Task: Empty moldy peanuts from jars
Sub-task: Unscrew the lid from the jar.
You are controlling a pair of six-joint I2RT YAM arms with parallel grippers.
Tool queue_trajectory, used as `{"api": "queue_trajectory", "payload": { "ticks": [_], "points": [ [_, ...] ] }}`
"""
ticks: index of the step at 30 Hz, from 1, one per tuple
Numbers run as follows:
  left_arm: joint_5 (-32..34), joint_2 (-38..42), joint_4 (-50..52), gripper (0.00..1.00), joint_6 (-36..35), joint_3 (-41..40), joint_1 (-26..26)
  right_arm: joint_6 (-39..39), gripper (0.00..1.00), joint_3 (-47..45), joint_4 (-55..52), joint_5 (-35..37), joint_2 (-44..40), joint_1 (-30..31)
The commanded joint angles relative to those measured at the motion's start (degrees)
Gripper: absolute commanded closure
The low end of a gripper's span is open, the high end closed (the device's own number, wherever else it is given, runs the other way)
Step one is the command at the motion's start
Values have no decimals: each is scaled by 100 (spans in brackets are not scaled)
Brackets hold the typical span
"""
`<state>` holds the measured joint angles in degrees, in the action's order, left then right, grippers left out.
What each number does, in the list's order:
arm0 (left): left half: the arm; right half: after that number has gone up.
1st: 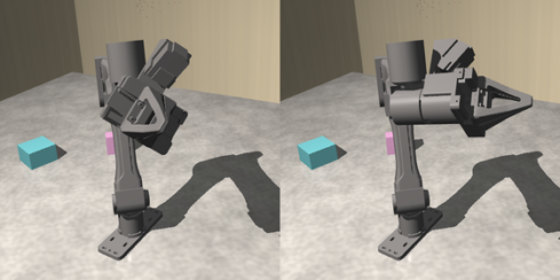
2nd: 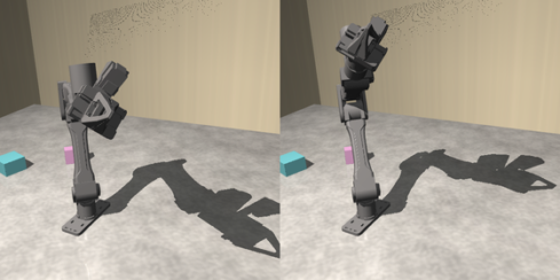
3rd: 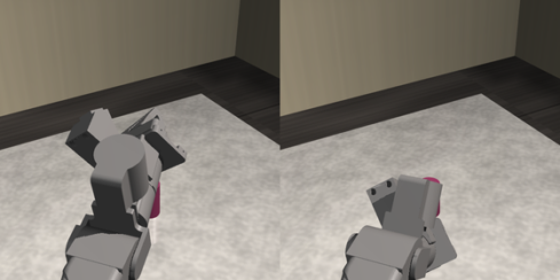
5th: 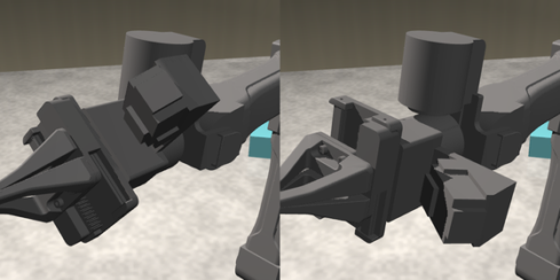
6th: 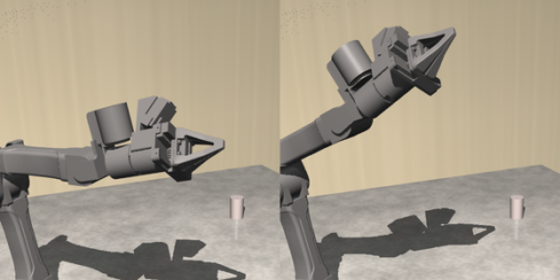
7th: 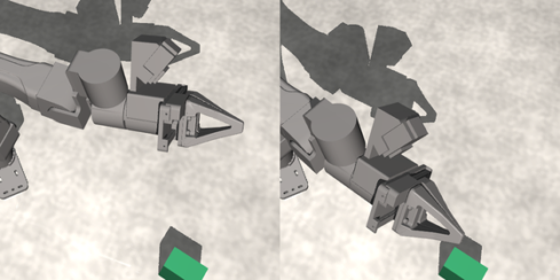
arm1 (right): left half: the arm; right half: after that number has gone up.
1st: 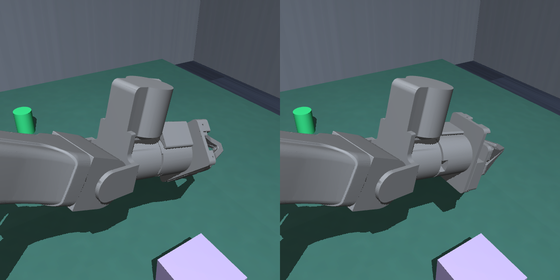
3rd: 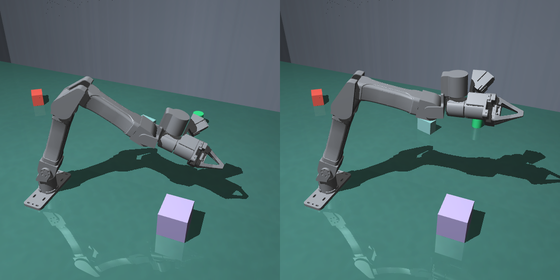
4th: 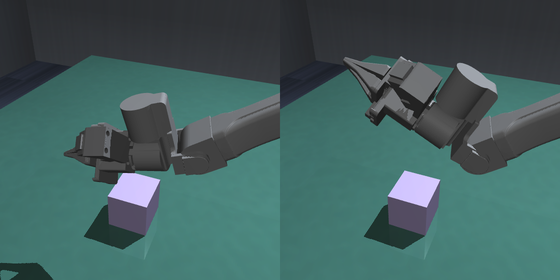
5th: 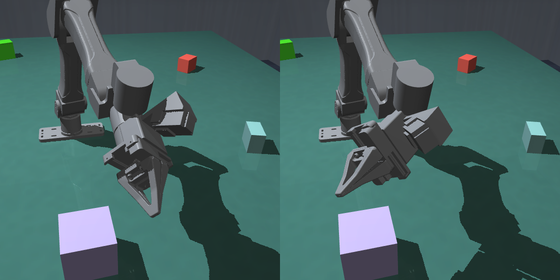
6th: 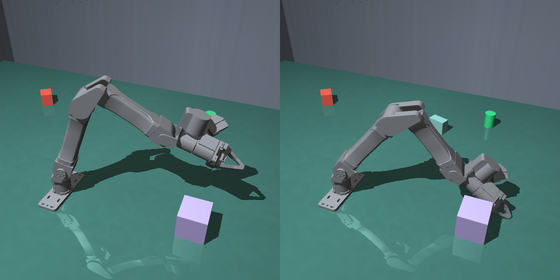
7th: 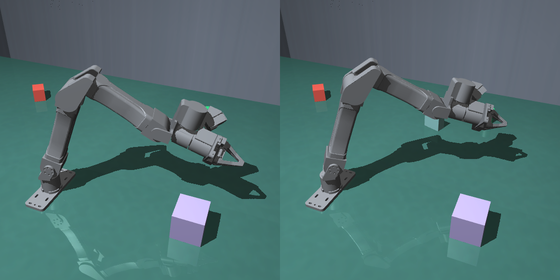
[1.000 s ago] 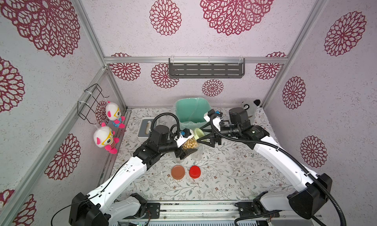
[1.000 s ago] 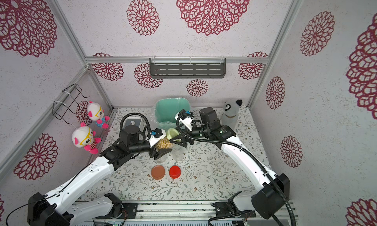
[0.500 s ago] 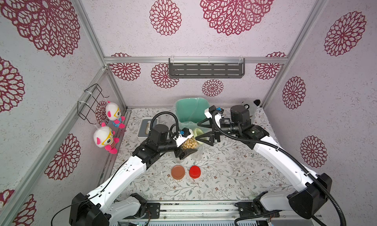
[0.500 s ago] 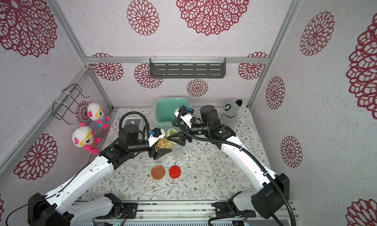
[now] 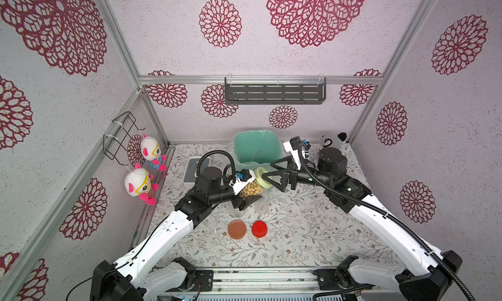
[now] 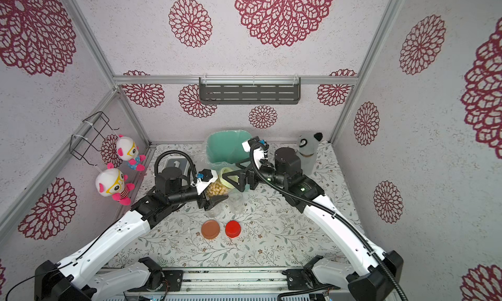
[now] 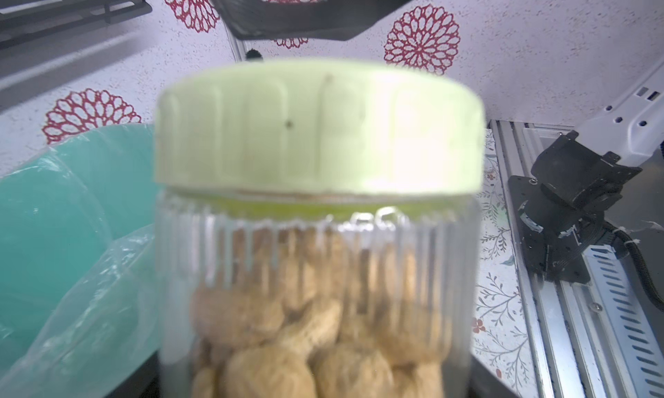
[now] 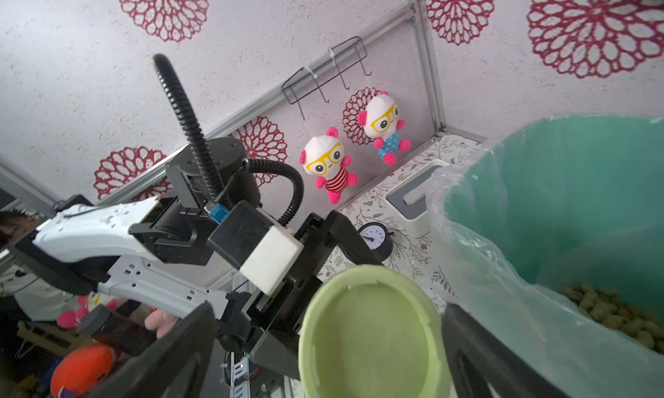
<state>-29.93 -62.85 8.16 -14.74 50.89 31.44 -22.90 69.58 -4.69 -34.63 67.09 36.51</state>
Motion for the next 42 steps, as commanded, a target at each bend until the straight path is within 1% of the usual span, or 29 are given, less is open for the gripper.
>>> {"api": "queue_trajectory", "payload": {
  "ticks": [1,3,6,16,24,30,34,36,38,39,41,42],
  "points": [
    [159,270,-659,100,-23,-8,-29,-814,1,-65,168,782,-110,57],
    [271,291,-646,100,-71,-34,-32,-1063,1,-140,171,1027,-93,138],
    [429,350,-605,100,-115,-60,-34,-1201,1,-316,252,1412,-85,303],
    [474,274,-575,100,-127,-84,-30,-1240,1,-180,190,1302,209,606],
    [462,278,-588,100,-93,-80,-33,-1262,1,-224,297,1451,346,629],
    [549,310,-592,100,-128,-131,-31,-1231,7,-96,301,1280,503,629],
    [544,300,-609,100,-116,-132,-33,-1132,15,-87,263,1209,504,628],
    [569,300,-608,100,-135,-132,-28,-951,19,-32,100,1156,505,620],
    [571,309,-580,100,-150,-119,-32,-647,29,44,-166,1150,482,588],
    [552,311,-541,100,-155,-99,-41,-502,35,40,-259,1129,460,556],
    [507,318,-517,100,-154,-81,-39,-300,44,-36,-320,992,399,462],
    [479,317,-521,100,-161,-80,-42,-193,52,-78,-331,874,369,400]
  ]
}}
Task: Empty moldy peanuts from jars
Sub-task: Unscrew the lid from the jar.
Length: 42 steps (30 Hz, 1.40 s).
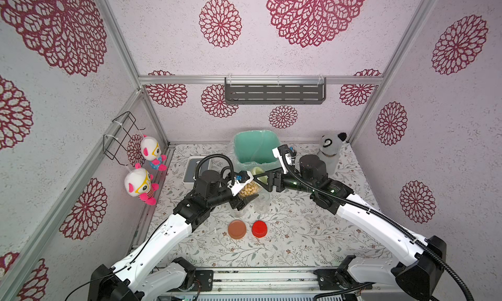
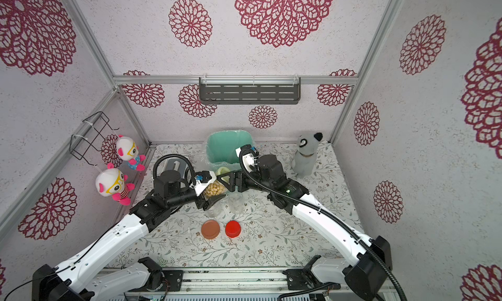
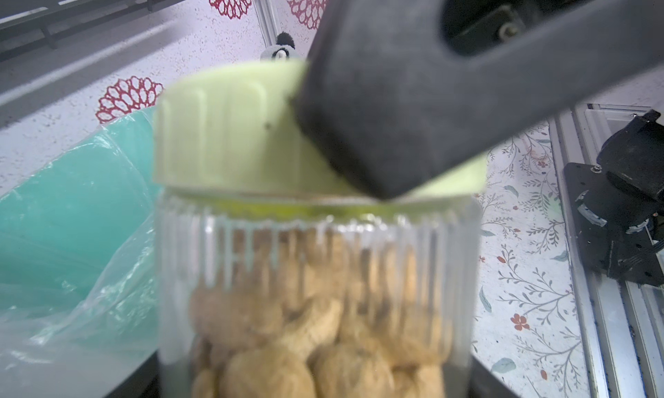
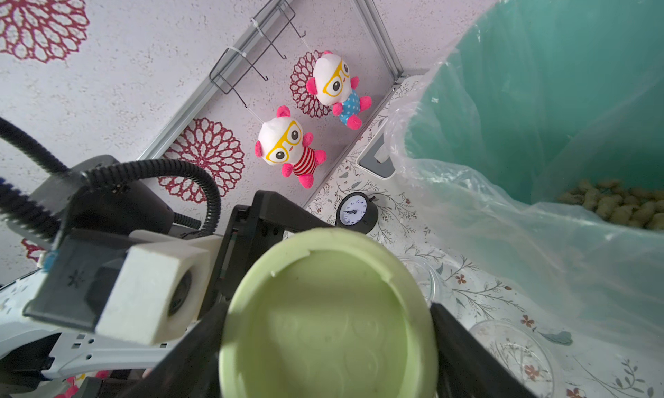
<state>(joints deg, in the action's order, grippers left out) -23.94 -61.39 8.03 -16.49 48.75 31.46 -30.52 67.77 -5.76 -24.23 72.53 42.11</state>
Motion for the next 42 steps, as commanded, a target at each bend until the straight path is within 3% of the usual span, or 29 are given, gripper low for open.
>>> {"api": "queue_trajectory", "payload": {
  "ticks": [1,2,4,5,13,18,22,23,26,27,33,42],
  "points": [
    [-134,167,-492,100,-1,147,-44,649,58,67,-232,-249,-201,-215],
    [-169,162,-462,100,-7,167,-44,714,68,9,-250,-234,-225,-258],
    [-269,142,-407,100,-25,208,-53,925,97,-149,-162,-179,-318,-291],
    [-326,121,-376,100,-39,234,-56,1091,100,-196,-114,-210,-359,-299],
    [-680,27,-178,100,-137,453,-157,3194,100,-419,-149,-892,-712,-408],
    [-903,-25,-69,100,-160,531,-161,3941,99,-421,-303,-1267,-739,-584],
    [-1013,-79,14,100,-192,600,-158,4287,78,-205,-674,-1409,-578,-702],
    [-1016,-92,14,100,-195,600,-164,4264,65,-156,-696,-1413,-537,-728],
    [-1024,-110,64,100,-224,626,-165,3929,9,-81,-547,-1474,-473,-739],
    [-1025,-108,76,100,-228,629,-160,3727,1,-71,-417,-1545,-455,-739],
    [-895,-62,-36,100,-241,516,-158,2810,1,-28,165,-2222,-259,-739],
    [-902,-309,-9,100,-344,737,-164,1898,1,-234,549,-1686,-551,-721]
  ]
}}
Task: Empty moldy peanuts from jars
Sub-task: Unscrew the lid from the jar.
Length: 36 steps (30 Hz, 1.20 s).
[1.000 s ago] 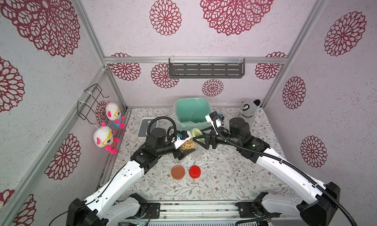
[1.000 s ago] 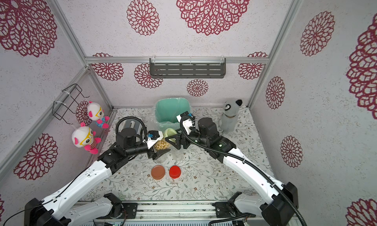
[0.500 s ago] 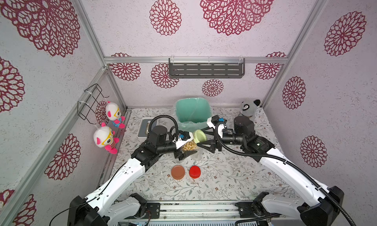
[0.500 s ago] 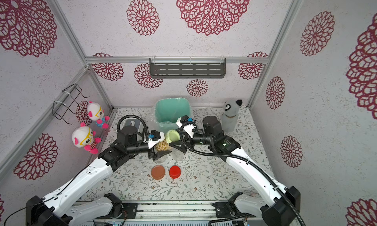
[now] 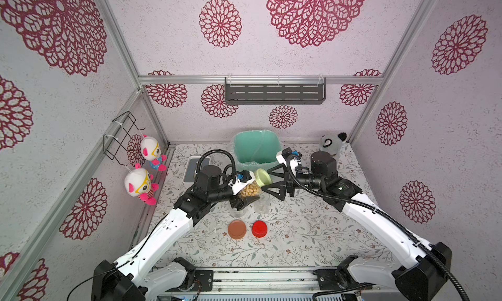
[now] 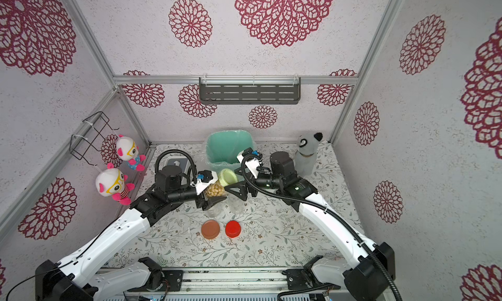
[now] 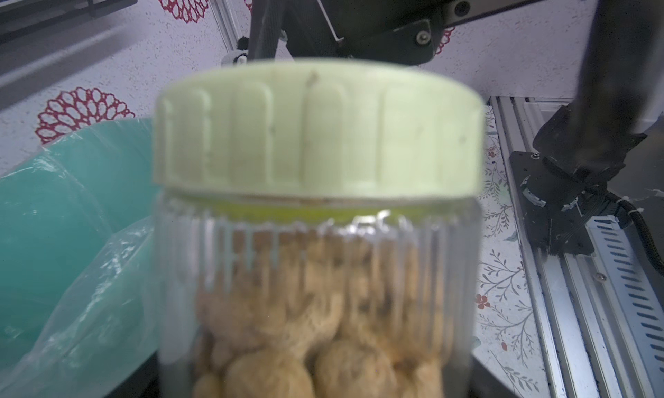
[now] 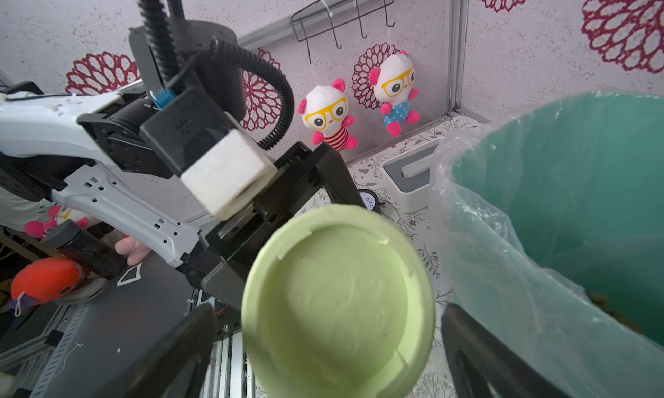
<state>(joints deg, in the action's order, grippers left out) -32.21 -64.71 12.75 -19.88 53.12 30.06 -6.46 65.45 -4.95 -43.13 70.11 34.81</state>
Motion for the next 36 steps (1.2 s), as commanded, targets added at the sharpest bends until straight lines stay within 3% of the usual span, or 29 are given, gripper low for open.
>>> {"api": "queue_trajectory", "payload": {
  "ticks": [1,9,14,36],
  "points": [
    [-69,11,-507,100,21,291,-26,-671,1,-100,589,290,-395,9],
    [91,32,-689,100,98,224,-24,-2433,1,-537,1117,1774,-613,120],
    [127,37,-723,100,98,228,-18,-3110,1,-823,1538,2377,-685,293],
    [259,92,-680,100,37,94,-9,-3199,1,-522,1550,2303,-172,773]
  ]
}}
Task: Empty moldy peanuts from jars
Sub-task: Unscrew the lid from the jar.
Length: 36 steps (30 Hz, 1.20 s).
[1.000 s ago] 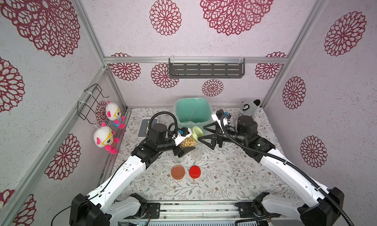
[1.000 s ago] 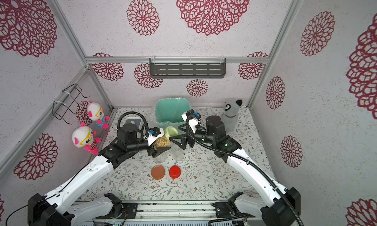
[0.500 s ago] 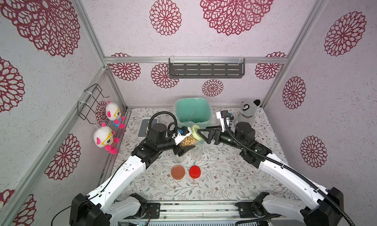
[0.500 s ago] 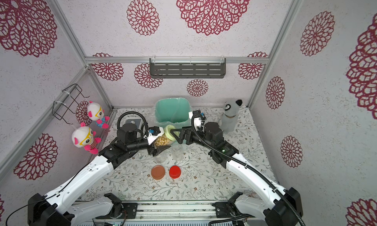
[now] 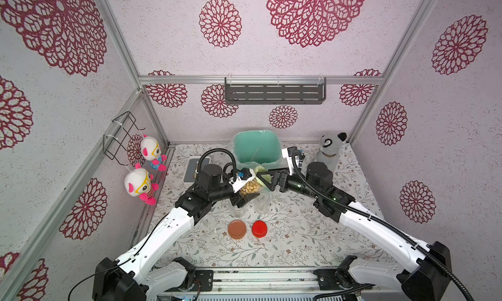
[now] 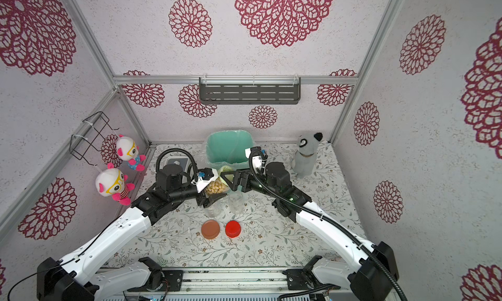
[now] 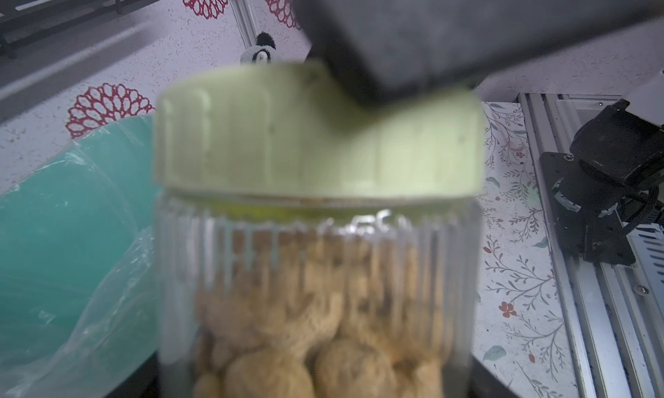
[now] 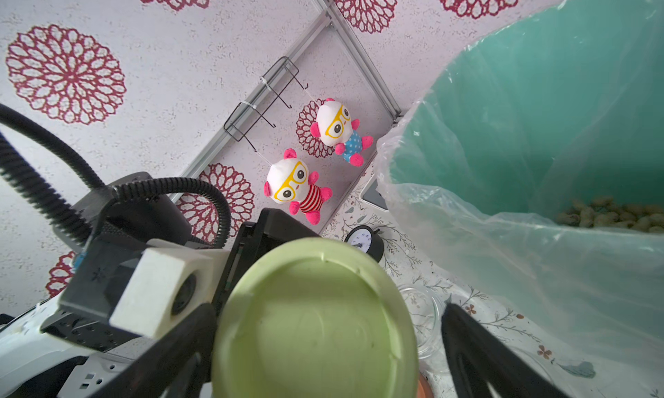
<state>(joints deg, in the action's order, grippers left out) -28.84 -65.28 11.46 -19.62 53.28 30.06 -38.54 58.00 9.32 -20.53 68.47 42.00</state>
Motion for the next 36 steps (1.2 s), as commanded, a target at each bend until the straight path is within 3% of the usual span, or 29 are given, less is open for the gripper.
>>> {"api": "queue_trajectory", "payload": {
  "ticks": [1,6,20,36],
  "points": [
    [-78,152,-549,100,-2,69,-5,27,1,229,118,41,13,63],
    [-87,166,-558,100,2,16,-8,206,2,441,-228,49,138,106],
    [-70,248,-480,100,36,67,-5,1555,24,599,-1142,36,-183,50],
    [-703,127,168,100,-75,352,-9,3956,38,370,-1226,-2056,-47,-655]
  ]
}}
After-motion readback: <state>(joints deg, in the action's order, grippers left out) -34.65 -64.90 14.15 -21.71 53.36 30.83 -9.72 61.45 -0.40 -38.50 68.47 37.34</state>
